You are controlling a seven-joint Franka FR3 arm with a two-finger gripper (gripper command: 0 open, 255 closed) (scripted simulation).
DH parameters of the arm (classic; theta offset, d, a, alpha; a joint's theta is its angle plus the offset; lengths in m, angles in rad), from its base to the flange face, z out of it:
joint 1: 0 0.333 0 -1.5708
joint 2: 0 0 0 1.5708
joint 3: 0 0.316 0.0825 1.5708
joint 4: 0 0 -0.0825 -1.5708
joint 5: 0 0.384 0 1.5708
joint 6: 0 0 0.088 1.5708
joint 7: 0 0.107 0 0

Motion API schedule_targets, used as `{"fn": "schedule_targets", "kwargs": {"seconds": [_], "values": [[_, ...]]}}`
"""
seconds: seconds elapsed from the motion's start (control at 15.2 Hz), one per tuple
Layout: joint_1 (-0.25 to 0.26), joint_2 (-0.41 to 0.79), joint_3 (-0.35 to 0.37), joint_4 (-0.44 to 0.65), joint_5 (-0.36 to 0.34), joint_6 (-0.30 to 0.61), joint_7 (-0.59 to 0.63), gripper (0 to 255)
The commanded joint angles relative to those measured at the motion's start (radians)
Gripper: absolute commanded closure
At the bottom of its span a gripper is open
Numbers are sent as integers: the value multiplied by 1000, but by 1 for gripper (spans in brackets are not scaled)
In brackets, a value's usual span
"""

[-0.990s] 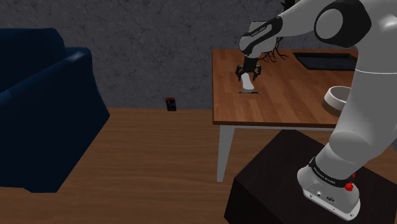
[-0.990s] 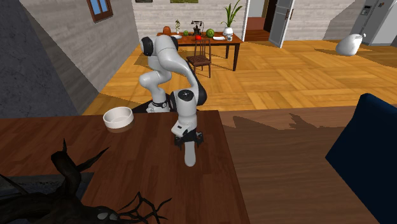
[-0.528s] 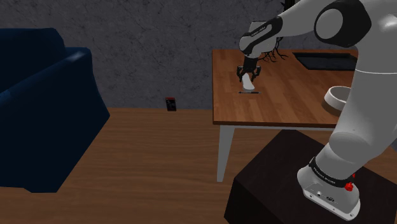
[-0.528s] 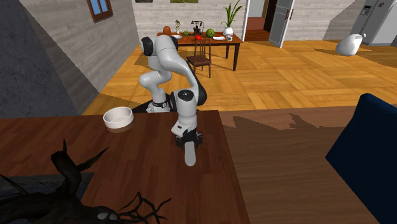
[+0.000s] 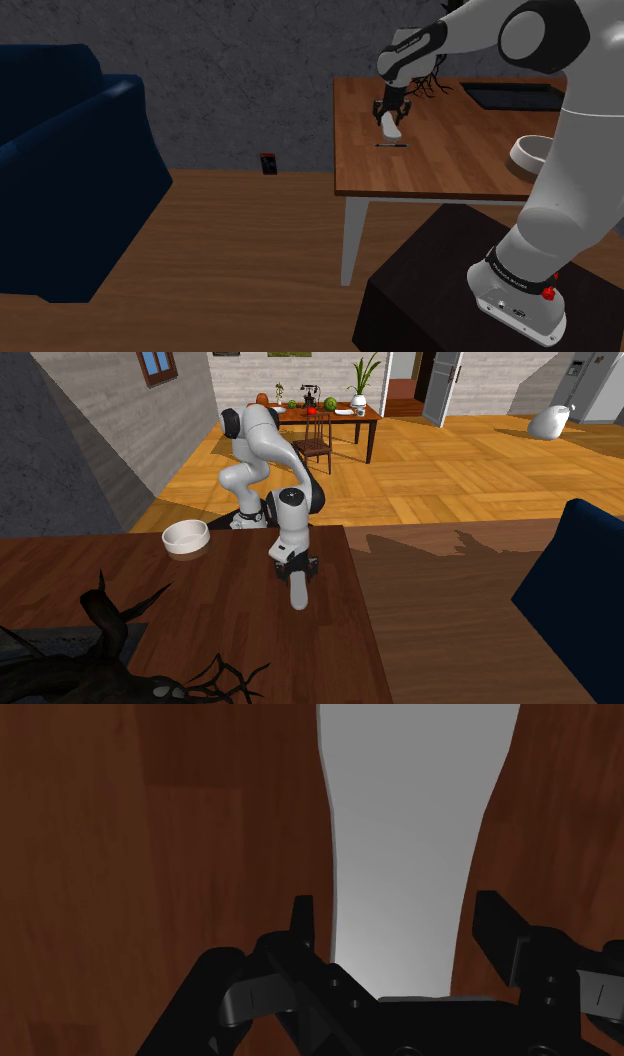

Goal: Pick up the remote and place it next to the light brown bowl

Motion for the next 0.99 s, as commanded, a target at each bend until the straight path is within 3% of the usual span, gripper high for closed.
{"fn": "schedule_targets", "kwargs": {"seconds": [0.0,0.92], "values": [[1,-11,-2,14,-4,-24,3,255],[5,-80,-9,114,-28,-191,21,255]]}}
